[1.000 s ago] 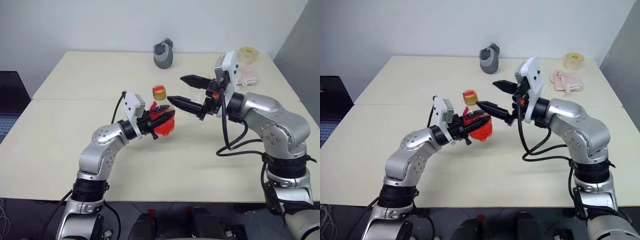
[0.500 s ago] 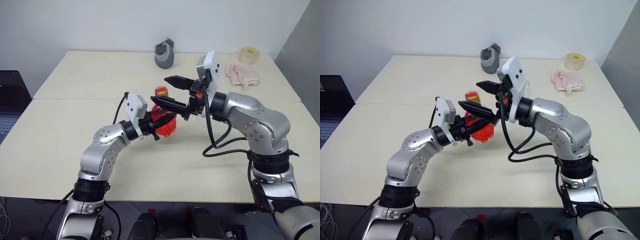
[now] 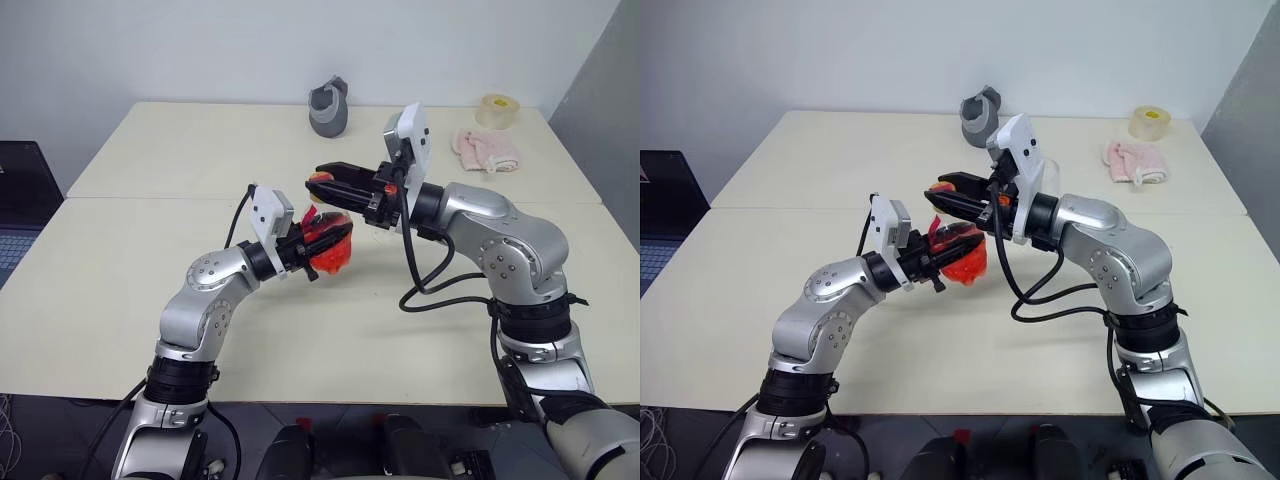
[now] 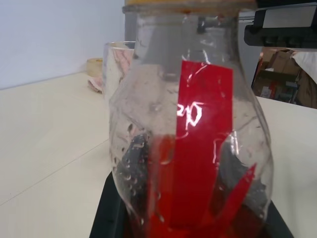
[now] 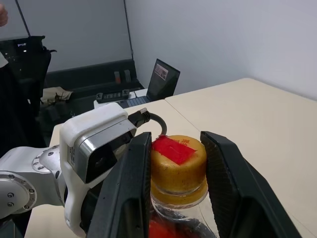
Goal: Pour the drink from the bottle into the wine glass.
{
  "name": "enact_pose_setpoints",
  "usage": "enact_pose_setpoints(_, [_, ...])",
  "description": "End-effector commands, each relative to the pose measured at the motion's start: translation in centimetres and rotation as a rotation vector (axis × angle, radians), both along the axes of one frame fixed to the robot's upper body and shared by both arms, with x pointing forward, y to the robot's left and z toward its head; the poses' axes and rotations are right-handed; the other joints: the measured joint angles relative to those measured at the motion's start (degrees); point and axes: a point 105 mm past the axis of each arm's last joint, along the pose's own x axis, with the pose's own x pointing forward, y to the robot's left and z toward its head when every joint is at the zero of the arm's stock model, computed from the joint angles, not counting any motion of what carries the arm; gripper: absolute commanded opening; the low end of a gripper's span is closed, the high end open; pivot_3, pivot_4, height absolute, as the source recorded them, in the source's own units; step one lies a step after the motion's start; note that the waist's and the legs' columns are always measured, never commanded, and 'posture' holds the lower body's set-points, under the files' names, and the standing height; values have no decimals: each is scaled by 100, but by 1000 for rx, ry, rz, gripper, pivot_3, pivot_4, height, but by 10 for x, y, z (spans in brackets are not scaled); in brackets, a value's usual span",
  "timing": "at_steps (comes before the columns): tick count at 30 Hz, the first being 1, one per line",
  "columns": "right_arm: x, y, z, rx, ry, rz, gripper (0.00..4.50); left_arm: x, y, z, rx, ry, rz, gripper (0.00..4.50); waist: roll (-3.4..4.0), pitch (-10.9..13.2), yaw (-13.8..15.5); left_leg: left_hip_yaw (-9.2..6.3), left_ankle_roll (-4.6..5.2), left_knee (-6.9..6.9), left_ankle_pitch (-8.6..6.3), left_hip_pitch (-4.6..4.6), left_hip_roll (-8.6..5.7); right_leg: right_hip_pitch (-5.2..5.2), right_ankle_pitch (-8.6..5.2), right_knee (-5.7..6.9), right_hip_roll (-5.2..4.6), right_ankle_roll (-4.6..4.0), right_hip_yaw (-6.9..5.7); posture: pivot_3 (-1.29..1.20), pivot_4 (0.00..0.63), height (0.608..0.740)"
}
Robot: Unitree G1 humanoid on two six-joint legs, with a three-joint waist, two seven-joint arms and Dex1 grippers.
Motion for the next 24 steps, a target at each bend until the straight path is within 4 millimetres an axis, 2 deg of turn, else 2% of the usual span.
enact_pose_setpoints(1, [-5,-1,18,6,-81,20,1203,-6,-2,21,-25,-91,-18,1043,0,0,0,0,0,0,0,0,0,0,0,0,0,0,0,0,150,740])
enact_pose_setpoints(6, [-1,-8,23,-41,-135,18,1203,-7,-3,21,-23,-90,-26,1043,0,0,0,1,1,0,0,0,-1,0,0,-1,0,0,0,0,150,740])
enact_pose_setpoints(10, [7,-15,24,16,42,4,1203,-7,-3,21,-23,-91,-29,1043,0,0,-2,0,1,-1,0,1,1,0,0,0,1,0,0,0,150,740])
enact_pose_setpoints(16, [5,-14,32,128,255,31,1203,-7,-3,21,-24,-90,-28,1043,1,0,3,-2,0,-1,0,-1,2,-1,0,0,-1,-1,0,0,150,740])
enact_pose_setpoints(24, [3,-16,35,124,276,23,1203,-8,-4,21,-27,-90,-29,1043,2,1,-4,2,4,-1,-2,-1,-1,-1,0,1,0,0,0,0,150,740])
